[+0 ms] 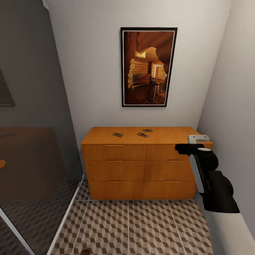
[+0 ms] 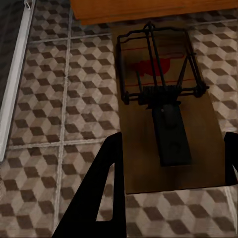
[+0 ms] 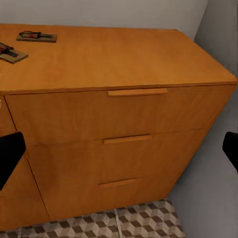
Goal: Take the four mousetraps from the cabinet in the bathroom and place them on the bathroom floor. Make sure all four end up on the same floor surface, and ensure that at least two of them are either under or directly next to the same bathroom sink.
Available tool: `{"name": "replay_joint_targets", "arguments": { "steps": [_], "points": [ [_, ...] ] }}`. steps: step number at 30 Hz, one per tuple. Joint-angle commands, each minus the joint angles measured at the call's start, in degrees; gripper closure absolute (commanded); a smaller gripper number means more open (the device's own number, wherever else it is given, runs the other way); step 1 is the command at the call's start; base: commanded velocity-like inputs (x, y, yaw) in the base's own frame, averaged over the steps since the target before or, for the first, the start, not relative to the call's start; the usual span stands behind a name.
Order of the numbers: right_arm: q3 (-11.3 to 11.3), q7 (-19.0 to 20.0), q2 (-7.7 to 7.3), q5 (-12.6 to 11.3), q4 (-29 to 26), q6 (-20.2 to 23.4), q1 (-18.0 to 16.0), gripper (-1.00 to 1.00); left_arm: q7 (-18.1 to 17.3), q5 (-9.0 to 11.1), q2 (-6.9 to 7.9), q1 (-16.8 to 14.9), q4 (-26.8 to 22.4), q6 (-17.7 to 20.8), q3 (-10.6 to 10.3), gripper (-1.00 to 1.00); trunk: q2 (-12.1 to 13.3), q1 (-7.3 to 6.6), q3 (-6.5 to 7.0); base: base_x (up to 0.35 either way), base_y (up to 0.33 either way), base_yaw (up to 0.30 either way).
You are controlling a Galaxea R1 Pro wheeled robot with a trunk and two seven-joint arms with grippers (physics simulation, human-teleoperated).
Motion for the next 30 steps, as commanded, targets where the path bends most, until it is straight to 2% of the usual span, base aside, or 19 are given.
{"name": "replay_joint_targets", "arguments": {
  "steps": [1, 5, 8, 14, 17, 30],
  "points": [
    [0.10, -0.09, 0.00, 0.00, 0.93, 0.33, -1.69, -1.00, 0.55, -0.10, -0.05, 0.47, 0.23, -0.30, -0.50, 1.00, -0.04, 0.00, -0.06, 0.000, 0.000, 0.000],
    [0.26, 0.12, 0.15, -0.09, 4.75, 0.29, -5.59, -1.00, 0.56, -0.11, -0.02, 2.24, 0.28, -0.26, -0.49, 1.00, -0.04, 0.00, -0.06, 0.000, 0.000, 0.000],
    [0.65, 0.26, 0.25, -0.21, 5.61, 0.26, -6.30, -1.00, 0.60, -0.11, 0.00, 2.90, 0.28, -0.21, -0.48, 1.00, -0.04, 0.00, -0.06, 0.000, 0.000, 0.000],
    [3.56, 0.42, 0.38, -0.49, 6.14, 0.24, -6.73, -1.00, 0.63, -0.07, 0.23, 3.96, 0.29, -0.13, -0.48, 1.00, -0.04, 0.00, -0.06, 0.129, 0.000, 0.000],
    [4.72, 0.49, 0.40, -0.52, 6.18, 0.24, -6.77, -1.00, 0.67, -0.06, 0.84, 4.23, 0.25, -0.16, -0.48, 1.00, -0.04, 0.00, -0.06, 0.302, 0.000, 0.000],
    [5.36, 2.09, 0.40, -0.62, 6.13, 0.24, -6.79, -1.00, 0.72, -0.03, 1.62, 4.39, 0.23, -0.15, -0.48, 1.00, -0.04, 0.00, -0.06, 0.337, 0.000, 0.000]
  ]
}}
